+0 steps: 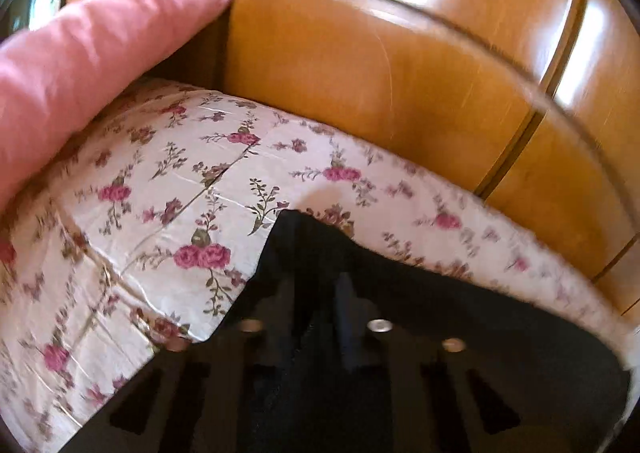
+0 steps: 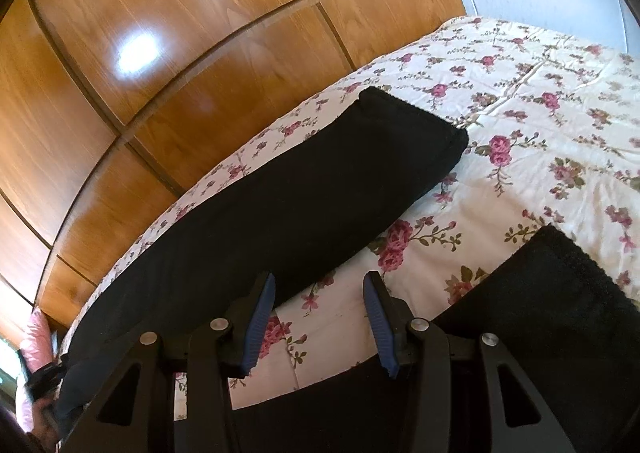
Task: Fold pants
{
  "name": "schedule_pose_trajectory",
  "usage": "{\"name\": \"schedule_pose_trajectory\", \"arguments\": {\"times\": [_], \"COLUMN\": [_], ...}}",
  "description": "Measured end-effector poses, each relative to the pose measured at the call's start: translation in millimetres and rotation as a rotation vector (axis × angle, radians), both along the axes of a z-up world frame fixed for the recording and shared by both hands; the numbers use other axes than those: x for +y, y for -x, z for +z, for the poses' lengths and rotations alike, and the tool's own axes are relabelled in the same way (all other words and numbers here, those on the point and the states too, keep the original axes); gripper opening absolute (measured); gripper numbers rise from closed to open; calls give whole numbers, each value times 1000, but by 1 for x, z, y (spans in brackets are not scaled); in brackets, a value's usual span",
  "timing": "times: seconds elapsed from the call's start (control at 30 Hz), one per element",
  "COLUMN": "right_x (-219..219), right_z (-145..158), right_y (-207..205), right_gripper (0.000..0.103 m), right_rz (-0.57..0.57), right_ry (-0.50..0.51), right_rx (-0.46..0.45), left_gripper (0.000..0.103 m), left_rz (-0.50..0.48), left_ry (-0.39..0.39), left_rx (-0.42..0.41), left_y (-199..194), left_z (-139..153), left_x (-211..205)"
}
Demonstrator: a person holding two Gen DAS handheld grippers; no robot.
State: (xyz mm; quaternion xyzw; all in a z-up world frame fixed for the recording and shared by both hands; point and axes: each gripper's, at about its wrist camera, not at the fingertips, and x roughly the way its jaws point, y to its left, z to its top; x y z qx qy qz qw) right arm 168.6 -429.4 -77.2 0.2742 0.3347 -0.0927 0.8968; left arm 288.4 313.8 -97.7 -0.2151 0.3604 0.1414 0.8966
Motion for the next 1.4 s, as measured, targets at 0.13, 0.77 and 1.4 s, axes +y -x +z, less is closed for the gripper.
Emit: {"name": "schedule_pose_trajectory", "arguments": {"times": [0.13,0.77,1.4], "right_x": [-2,-76,-80], "right_z": [7,55,52], "right_y": [4,-155,-135], "right_gripper": [47,67,12], "right_rz": [-17,-63,-97], "right_ry": [12,209,187], "right_rx": [-15,238,233], "left_gripper": [12,15,16], "left_rz": [15,13,1], "left_ry": [-3,-94,-102], "left_rx": [-26,54,65], "left_y": [9,-13,-18], "left_z": [2,-5,-7], "left_x": [-5,-14,-11]}}
